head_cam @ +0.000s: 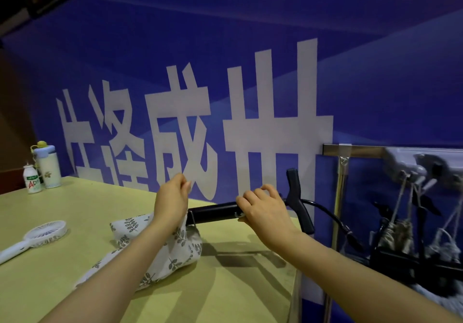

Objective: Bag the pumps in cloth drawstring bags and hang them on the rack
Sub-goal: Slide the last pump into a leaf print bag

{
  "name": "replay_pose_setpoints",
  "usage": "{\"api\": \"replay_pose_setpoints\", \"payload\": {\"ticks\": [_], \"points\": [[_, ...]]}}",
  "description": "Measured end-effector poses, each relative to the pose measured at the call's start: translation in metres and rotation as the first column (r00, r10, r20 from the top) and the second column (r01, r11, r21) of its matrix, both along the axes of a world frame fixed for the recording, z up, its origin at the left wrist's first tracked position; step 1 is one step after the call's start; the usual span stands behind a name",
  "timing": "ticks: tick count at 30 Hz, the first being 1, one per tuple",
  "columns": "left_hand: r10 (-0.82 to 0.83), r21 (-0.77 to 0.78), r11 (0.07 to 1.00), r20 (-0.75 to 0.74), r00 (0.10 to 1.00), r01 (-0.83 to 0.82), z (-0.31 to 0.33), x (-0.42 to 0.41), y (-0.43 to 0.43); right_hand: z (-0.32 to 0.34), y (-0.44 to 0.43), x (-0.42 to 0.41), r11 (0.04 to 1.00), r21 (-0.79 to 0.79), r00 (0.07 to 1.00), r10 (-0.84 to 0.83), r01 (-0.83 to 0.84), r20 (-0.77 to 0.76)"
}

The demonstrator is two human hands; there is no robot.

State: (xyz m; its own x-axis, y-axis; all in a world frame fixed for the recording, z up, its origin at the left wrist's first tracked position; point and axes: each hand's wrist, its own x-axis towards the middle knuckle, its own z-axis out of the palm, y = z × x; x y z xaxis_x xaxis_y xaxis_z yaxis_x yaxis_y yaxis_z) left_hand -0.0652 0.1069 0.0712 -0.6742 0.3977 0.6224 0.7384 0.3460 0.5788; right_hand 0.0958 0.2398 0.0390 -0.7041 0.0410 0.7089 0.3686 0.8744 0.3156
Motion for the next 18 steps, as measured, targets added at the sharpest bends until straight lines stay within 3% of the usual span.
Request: {"api": "replay_pose_setpoints", "payload": {"ticks": [2, 5, 10, 14, 18], "points": [[0.010, 0.031, 0.999, 0.010, 1.000, -0.010, -0.002, -0.001, -0.001, 0.006, -0.003, -0.002, 0.999, 0.048, 1.000, 0.011, -0.012, 0.003], [0.158, 0.119, 0.979, 0.056, 0.986, -0.164, 0.004, -0.010, -0.011, 0.013, -0.003, -0.001, 0.998, 0.053, 0.999, -0.018, 0.020, -0.042], [0.338, 0.186, 0.879, 0.408, 0.848, -0.439, 0.014, -0.040, -0.029, 0.024, 0.009, 0.008, 0.987, -0.026, 0.974, -0.160, 0.158, -0.159], [0.292, 0.146, 0.879, 0.587, 0.755, -0.453, 0.014, -0.050, -0.030, 0.027, 0.011, 0.015, 0.993, -0.054, 0.970, -0.118, 0.109, -0.214], [0.279, 0.135, 0.894, 0.578, 0.767, -0.428, 0.018, -0.056, -0.033, 0.029, 0.008, 0.017, 0.998, 0.059, 0.974, -0.013, 0.027, -0.225]]}}
